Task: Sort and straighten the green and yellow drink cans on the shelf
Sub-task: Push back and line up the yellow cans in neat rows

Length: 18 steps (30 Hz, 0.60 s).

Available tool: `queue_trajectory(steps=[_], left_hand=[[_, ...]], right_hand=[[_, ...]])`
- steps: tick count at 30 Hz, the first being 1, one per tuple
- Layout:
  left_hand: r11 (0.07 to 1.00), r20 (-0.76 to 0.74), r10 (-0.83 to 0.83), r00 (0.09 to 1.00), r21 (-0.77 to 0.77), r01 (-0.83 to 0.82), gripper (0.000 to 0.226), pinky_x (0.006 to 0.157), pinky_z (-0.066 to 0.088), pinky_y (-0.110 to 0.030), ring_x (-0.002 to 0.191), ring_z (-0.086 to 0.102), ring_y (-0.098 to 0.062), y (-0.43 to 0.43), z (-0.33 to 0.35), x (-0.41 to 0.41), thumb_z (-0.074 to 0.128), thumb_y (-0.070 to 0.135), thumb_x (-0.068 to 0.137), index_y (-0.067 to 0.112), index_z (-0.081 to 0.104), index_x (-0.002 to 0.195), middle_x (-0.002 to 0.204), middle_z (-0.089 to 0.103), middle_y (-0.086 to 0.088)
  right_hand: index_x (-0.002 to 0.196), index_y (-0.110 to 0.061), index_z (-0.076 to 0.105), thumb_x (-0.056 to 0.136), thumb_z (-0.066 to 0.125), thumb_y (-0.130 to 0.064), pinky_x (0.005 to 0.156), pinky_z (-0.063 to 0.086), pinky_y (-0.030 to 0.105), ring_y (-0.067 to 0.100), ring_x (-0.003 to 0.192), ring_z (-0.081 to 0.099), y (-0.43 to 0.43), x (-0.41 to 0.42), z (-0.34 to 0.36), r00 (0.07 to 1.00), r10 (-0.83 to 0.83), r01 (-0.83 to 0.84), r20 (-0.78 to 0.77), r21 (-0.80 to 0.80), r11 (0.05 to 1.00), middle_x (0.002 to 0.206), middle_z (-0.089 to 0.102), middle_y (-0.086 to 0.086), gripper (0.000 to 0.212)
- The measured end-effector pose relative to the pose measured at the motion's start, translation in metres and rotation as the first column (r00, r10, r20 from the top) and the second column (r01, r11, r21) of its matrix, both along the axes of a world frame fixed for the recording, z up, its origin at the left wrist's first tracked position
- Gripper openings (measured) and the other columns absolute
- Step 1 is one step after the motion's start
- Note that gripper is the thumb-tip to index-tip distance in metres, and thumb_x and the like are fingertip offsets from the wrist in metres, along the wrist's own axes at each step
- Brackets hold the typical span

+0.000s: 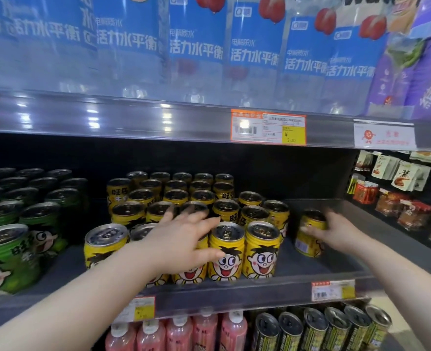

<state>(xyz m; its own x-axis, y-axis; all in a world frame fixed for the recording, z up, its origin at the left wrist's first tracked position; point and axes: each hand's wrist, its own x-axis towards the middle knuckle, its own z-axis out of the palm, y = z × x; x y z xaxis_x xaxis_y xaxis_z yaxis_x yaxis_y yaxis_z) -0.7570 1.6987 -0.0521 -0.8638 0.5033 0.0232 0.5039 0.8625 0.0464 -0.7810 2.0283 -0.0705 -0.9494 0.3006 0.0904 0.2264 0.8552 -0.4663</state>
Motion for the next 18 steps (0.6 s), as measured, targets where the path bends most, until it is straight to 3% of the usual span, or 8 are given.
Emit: queue_trajectory(steps=[4, 7, 10, 13, 15, 18], left_hand=[[0.998, 0.027, -0.029, 0.999, -0.063, 0.031, 0.065, 0.116, -0.001, -0.052, 0.146, -0.004, -0.022, 0.01, -0.002, -0.008, 0.031, 0.065, 0.087, 0.052, -0.002, 0.141, 0.158, 0.001, 0.008], [0.994, 0.026, -0.032, 0.999, -0.101, 0.034, 0.062, 0.115, 0.009, -0.048, 0.146, 0.001, -0.022, 0.01, -0.004, -0.009, 0.031, 0.064, 0.088, 0.054, -0.002, 0.14, 0.158, 0.006, 0.011], [0.996, 0.01, -0.032, 0.999, -0.088, 0.033, 0.061, 0.116, 0.011, -0.046, 0.146, 0.002, -0.021, 0.01, -0.005, -0.008, 0.031, 0.062, 0.089, 0.055, -0.001, 0.14, 0.157, 0.009, 0.014], [0.995, 0.014, -0.024, 1.0, -0.096, 0.025, 0.06, 0.116, 0.011, -0.044, 0.146, 0.002, -0.02, 0.011, -0.004, -0.008, 0.032, 0.062, 0.089, 0.056, -0.001, 0.14, 0.156, 0.01, 0.016], [0.995, 0.014, -0.016, 1.0, -0.101, 0.018, 0.061, 0.116, 0.012, -0.044, 0.146, 0.003, -0.018, 0.012, -0.004, -0.008, 0.033, 0.062, 0.089, 0.056, 0.0, 0.14, 0.156, 0.011, 0.018], [0.996, 0.026, -0.004, 1.0, -0.089, 0.006, 0.062, 0.116, 0.012, -0.043, 0.146, 0.002, -0.016, 0.012, -0.005, -0.008, 0.029, 0.068, 0.085, 0.058, 0.0, 0.139, 0.155, 0.011, 0.022]], right_hand=[[0.131, -0.016, 0.042, 0.071, 0.078, -0.03, 0.085, 0.049, 0.027, 0.018, 0.104, 0.055, 0.006, 0.008, 0.009, 0.979, 0.205, -0.198, 0.016, -0.184, 0.963, 0.122, 0.056, 0.006, 0.071], [0.124, -0.031, 0.037, 0.068, 0.079, -0.035, 0.072, 0.048, 0.012, 0.004, 0.099, 0.054, -0.007, 0.018, 0.012, 0.916, 0.394, -0.373, 0.068, -0.211, 0.904, 0.116, 0.051, -0.007, 0.07], [0.13, -0.037, 0.031, 0.061, 0.075, -0.053, 0.089, 0.049, 0.02, 0.007, 0.111, 0.053, -0.013, 0.02, 0.006, 0.869, 0.489, -0.478, 0.077, -0.123, 0.869, 0.125, 0.046, -0.01, 0.083], [0.141, -0.034, 0.019, 0.074, 0.077, -0.029, 0.097, 0.043, 0.018, 0.004, 0.117, 0.049, -0.003, 0.021, 0.016, 0.792, 0.58, -0.547, 0.19, -0.203, 0.812, 0.132, 0.044, -0.011, 0.089], [0.138, -0.034, 0.026, 0.072, 0.079, -0.022, 0.096, 0.045, 0.018, 0.003, 0.114, 0.053, 0.001, 0.019, 0.018, 0.778, 0.609, -0.577, 0.158, -0.206, 0.791, 0.128, 0.051, -0.013, 0.085], [0.12, -0.041, 0.04, 0.063, 0.082, -0.041, 0.091, 0.051, 0.023, 0.003, 0.106, 0.059, -0.005, 0.013, 0.012, 0.806, 0.588, -0.576, 0.068, -0.14, 0.805, 0.116, 0.059, -0.012, 0.071]])
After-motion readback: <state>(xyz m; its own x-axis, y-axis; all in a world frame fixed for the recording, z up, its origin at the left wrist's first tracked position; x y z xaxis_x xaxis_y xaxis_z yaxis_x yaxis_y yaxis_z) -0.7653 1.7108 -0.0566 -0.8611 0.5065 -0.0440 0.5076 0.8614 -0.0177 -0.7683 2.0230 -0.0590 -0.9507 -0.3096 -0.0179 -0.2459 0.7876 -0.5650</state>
